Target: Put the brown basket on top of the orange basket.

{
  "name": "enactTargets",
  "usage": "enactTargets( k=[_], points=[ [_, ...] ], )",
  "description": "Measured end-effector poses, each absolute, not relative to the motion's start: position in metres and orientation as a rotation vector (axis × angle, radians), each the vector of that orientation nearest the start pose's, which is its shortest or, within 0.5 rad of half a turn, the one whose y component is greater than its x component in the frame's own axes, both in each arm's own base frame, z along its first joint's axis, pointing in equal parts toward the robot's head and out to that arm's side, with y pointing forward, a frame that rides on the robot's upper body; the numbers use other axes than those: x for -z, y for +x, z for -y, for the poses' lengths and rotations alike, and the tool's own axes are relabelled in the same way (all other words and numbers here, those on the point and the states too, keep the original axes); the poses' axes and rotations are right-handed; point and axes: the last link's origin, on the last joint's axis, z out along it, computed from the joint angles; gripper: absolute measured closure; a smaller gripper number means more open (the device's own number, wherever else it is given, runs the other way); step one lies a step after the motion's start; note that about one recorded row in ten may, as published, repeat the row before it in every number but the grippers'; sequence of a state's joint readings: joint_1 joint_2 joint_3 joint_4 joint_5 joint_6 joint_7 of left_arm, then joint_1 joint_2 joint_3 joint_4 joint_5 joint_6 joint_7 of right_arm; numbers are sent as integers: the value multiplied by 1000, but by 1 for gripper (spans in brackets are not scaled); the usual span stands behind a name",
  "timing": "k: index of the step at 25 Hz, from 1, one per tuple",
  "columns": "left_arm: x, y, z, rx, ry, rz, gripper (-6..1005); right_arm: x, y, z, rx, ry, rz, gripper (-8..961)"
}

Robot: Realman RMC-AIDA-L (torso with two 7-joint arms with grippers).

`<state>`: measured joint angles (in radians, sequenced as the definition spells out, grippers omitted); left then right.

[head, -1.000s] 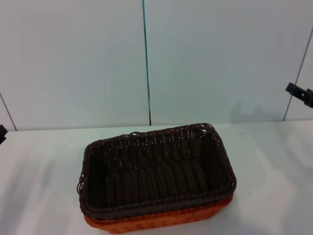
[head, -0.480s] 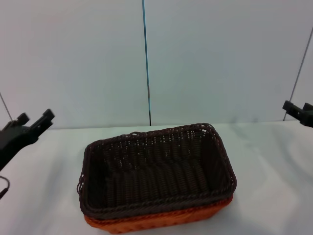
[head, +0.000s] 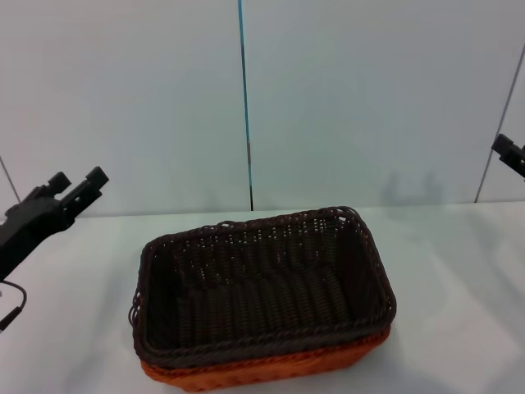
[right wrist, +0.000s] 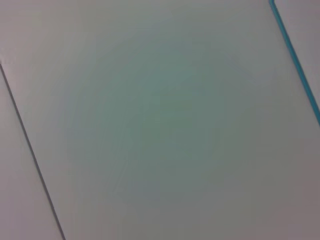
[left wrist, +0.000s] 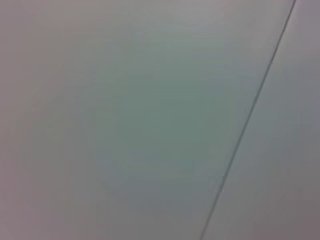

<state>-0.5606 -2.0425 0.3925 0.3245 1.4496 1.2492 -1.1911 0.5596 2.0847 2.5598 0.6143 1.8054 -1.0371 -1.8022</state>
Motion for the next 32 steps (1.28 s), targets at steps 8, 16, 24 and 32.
enactTargets(
  k=[8,16,24,32],
  points=[
    [-51,-292,-378,1119,-1900,791,125,-85,285,-424,1219,-891,1778,252],
    [-38,-284,-396,973,-1990,800,125,-86,295,-432,1328,-959,1790,252],
    [-33,-294,-410,853,-1916,856,125,-101,302,-439,1449,-995,1746,252],
    [-35,-298,-413,810,-1881,852,125,-109,299,-453,1552,-1027,1811,252]
  ],
)
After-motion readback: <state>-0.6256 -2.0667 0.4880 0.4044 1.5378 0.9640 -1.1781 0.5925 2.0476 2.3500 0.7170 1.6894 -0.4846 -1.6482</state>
